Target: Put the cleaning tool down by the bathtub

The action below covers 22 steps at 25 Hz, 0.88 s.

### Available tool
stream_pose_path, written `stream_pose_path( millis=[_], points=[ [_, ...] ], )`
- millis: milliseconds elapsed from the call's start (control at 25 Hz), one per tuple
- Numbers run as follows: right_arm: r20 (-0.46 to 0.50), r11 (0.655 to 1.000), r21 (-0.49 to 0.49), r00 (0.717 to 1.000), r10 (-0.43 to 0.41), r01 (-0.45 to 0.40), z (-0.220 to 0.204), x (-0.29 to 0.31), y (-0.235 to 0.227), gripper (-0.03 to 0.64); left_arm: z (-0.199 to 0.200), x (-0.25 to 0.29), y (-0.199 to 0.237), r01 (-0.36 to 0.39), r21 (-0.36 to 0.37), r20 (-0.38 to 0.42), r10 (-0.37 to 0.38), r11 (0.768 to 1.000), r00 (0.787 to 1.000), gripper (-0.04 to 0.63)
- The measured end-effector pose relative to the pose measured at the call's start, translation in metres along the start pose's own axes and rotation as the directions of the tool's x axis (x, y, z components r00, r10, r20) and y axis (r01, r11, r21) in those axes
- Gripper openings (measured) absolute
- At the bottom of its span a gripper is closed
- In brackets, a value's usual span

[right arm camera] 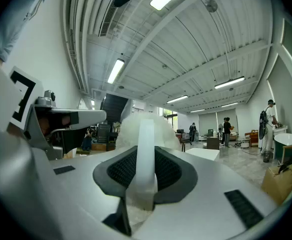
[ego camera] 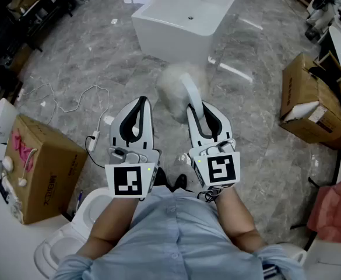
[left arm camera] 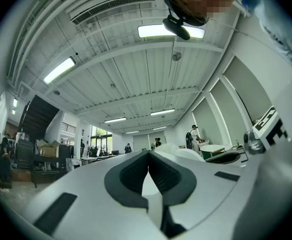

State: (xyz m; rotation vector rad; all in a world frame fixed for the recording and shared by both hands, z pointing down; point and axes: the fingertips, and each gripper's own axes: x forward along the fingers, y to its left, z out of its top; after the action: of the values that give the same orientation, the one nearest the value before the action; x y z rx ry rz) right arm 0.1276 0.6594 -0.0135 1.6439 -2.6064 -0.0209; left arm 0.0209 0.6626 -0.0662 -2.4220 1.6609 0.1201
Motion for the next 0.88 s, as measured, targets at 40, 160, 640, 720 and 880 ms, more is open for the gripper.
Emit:
stream_pose_path(
  millis=[40,160,640,720,880],
  points=[
    [0.002,1.000,0.003,1.000,-0.005,0.005,0.000,0.000,-0.001,0.098,0.012,0.002,-0.002,0.014,0.021,0.043,-0.014,1.000,0.999,0.017],
    [0.005,1.000,0.010,1.000,-0.014,0.014,0.000,-0.001,-0.004,0.098,0.023,0.004,-0.006,0.018,0.031,0.066,-0.020,0.999,0.998,0.017],
    [-0.034,0.999,0.040,0.999,-0.012,0.014,-0.028,0.000,-0.018,0.100,-0.017,-0.002,0.002,-0.036,0.031,-0.080,0.039,0.999,0.996,0.017],
    [-0.049,0.999,0.044,0.999,-0.020,0.022,-0.035,0.003,-0.021,0.100,-0.024,-0.001,0.008,-0.045,0.028,-0.090,0.048,0.999,0.995,0.017],
    [-0.075,0.998,0.056,0.997,-0.029,0.034,-0.043,0.014,-0.025,0.100,-0.033,0.006,0.021,-0.059,0.023,-0.107,0.061,0.998,0.992,0.017]
  ],
)
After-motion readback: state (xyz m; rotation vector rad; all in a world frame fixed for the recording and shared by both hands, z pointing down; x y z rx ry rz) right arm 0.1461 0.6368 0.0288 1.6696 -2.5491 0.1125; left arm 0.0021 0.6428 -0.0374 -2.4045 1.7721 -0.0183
